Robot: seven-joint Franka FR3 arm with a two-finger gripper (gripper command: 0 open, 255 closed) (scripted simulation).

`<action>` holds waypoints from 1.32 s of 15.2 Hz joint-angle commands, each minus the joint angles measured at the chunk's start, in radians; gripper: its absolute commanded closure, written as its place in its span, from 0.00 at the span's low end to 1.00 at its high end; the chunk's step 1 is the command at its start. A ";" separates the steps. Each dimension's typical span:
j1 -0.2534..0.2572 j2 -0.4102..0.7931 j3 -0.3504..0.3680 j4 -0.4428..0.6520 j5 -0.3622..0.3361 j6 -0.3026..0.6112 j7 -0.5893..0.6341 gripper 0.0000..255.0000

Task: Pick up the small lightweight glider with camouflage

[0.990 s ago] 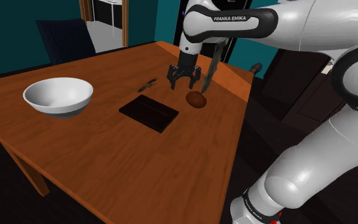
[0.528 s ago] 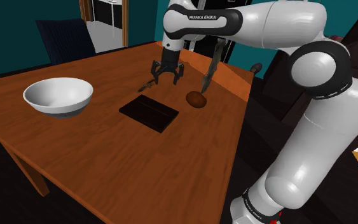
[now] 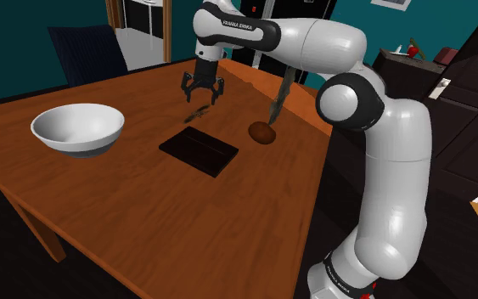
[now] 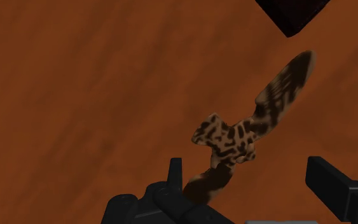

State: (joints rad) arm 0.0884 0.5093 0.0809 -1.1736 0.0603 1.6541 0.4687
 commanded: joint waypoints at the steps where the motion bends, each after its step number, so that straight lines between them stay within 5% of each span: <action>1: 0.003 0.037 0.000 0.039 0.000 0.001 0.006 0.00; 9: 0.001 0.028 0.000 -0.064 0.002 0.094 -0.002 0.00; 10: 0.001 0.030 0.000 -0.060 0.002 0.093 -0.002 1.00; 20: 0.002 0.028 0.000 -0.050 0.002 0.081 -0.001 1.00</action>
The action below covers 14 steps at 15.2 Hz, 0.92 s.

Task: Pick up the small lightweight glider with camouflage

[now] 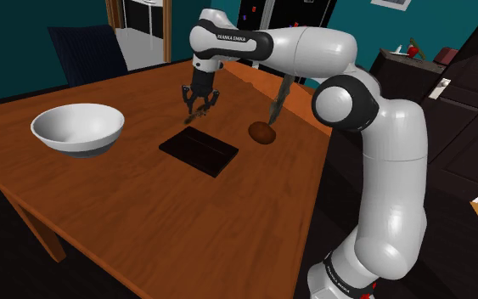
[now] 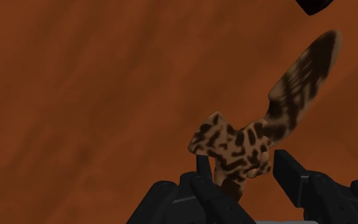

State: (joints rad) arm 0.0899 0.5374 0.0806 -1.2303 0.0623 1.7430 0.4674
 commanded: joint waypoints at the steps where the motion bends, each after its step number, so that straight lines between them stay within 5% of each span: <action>1: 0.000 0.000 0.000 0.021 0.000 -0.022 0.002 1.00; 14: 0.006 0.052 0.001 0.281 -0.005 -0.229 0.019 1.00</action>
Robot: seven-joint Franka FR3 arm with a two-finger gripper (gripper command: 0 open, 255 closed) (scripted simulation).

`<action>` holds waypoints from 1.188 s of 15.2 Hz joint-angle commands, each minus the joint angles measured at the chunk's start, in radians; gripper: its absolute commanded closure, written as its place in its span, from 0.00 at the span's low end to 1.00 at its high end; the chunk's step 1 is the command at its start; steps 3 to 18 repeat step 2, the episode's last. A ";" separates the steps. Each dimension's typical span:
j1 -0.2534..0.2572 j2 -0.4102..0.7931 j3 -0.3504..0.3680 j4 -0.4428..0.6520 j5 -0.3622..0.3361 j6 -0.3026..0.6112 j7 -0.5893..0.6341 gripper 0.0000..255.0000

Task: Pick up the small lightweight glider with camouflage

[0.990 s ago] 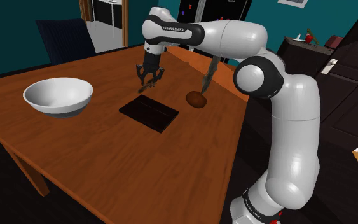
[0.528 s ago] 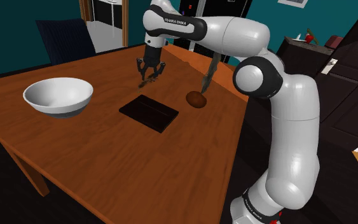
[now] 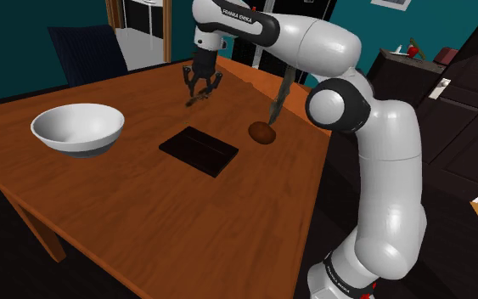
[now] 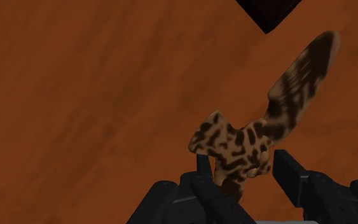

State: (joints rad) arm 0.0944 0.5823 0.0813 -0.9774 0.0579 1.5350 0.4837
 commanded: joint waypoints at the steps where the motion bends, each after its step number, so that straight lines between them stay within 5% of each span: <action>1: 0.001 0.008 0.000 0.032 -0.001 -0.024 0.003 1.00; 18: 0.001 0.008 0.000 0.032 -0.001 -0.024 0.003 1.00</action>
